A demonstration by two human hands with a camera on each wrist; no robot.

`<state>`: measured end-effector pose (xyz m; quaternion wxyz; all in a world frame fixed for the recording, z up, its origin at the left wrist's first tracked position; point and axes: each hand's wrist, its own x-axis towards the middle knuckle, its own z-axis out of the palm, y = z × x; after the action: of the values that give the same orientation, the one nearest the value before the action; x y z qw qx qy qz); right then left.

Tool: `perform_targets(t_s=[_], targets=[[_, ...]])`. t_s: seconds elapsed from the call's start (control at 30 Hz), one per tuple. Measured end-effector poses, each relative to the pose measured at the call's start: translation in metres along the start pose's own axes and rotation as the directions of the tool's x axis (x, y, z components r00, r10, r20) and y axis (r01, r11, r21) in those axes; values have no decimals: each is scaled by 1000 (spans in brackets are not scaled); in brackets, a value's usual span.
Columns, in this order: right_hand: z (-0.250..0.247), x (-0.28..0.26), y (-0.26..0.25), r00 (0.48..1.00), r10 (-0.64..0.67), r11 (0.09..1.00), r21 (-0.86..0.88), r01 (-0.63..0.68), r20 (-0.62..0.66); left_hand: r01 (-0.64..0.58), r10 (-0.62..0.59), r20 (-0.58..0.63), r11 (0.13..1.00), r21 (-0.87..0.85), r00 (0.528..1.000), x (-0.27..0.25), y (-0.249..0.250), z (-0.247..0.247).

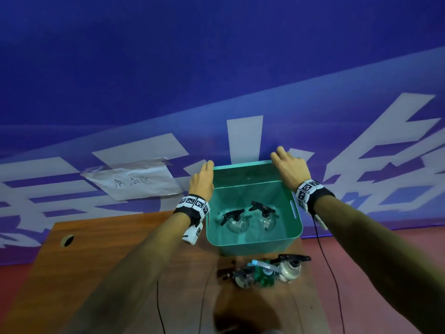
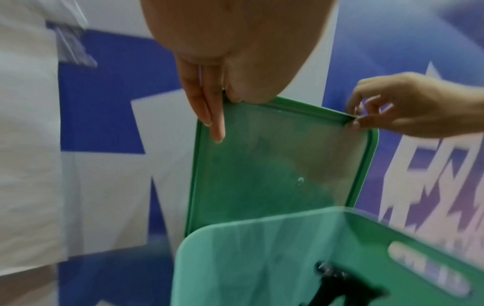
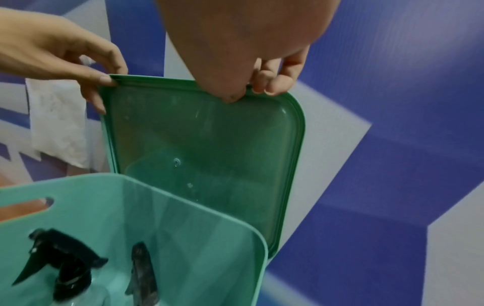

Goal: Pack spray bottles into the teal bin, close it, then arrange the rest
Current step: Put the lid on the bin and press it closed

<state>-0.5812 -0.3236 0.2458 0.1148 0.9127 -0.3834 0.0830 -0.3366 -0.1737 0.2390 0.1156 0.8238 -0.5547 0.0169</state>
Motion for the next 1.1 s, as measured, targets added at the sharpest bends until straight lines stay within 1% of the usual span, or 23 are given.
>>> perform_targets(t_s=[0.1,0.23,0.33,0.43,0.47,0.5,0.53,0.57,0.6,0.63,0.67,0.7,0.73,0.77,0.8,0.83,0.87,0.97,1.0,1.03,1.1], targets=[[-33,-9,8,996,31,999,-22,-33,-88,-24,9,-110,992,-128,994,-7,11,-22],[-66,-27,16,981,82,997,15,-81,-178,-49,-4,-248,977,-206,969,-21,28,-54],[-86,-43,18,958,119,992,70,-104,-262,-99,10,-333,963,-250,943,-36,38,-78],[-93,-58,20,919,195,969,213,-126,-343,-138,27,-381,953,-269,924,-49,46,-94],[-93,-63,20,907,234,945,302,-127,-350,-150,33,-394,952,-269,918,-53,49,-99],[-94,-68,19,896,285,899,419,-126,-341,-160,38,-410,950,-268,911,-58,52,-104],[-94,-74,17,880,351,823,553,-128,-319,-171,43,-425,948,-269,904,-62,56,-109],[-94,-78,16,858,435,716,683,-146,-272,-183,48,-440,945,-270,897,-67,59,-112],[-92,-82,13,830,521,580,796,-171,-201,-196,57,-453,943,-267,890,-71,61,-114],[-91,-85,11,795,599,414,887,-203,-97,-209,69,-463,943,-258,884,-75,63,-116],[-91,-89,7,754,656,211,953,-217,27,-221,83,-469,943,-247,879,-79,64,-116],[-91,-92,4,703,692,-7,975,-222,165,-233,99,-469,943,-238,878,-83,65,-115],[-91,-96,3,647,701,-216,954,-208,300,-250,120,-465,940,-230,877,-87,66,-114],[-91,-103,3,589,691,-387,903,-186,418,-274,145,-463,935,-224,874,-91,66,-111],[-90,-110,3,537,671,-514,843,-158,510,-307,176,-467,925,-222,867,-95,66,-109],[-86,-118,5,497,643,-600,786,-146,583,-348,208,-473,909,-231,856,-99,66,-107],[-80,-127,6,474,611,-659,739,-139,634,-393,234,-484,883,-257,843,-103,67,-105],[-60,-150,5,449,514,-760,631,-156,731,-479,241,-534,797,-368,811,-125,70,-105],[-59,-158,3,451,487,-781,604,-158,748,-491,237,-536,774,-401,810,-132,70,-104],[-60,-165,0,464,464,-796,585,-155,754,-496,236,-528,755,-428,816,-138,68,-103],[-68,-181,-6,502,434,-820,559,-123,748,-497,247,-494,727,-475,834,-149,64,-98]])
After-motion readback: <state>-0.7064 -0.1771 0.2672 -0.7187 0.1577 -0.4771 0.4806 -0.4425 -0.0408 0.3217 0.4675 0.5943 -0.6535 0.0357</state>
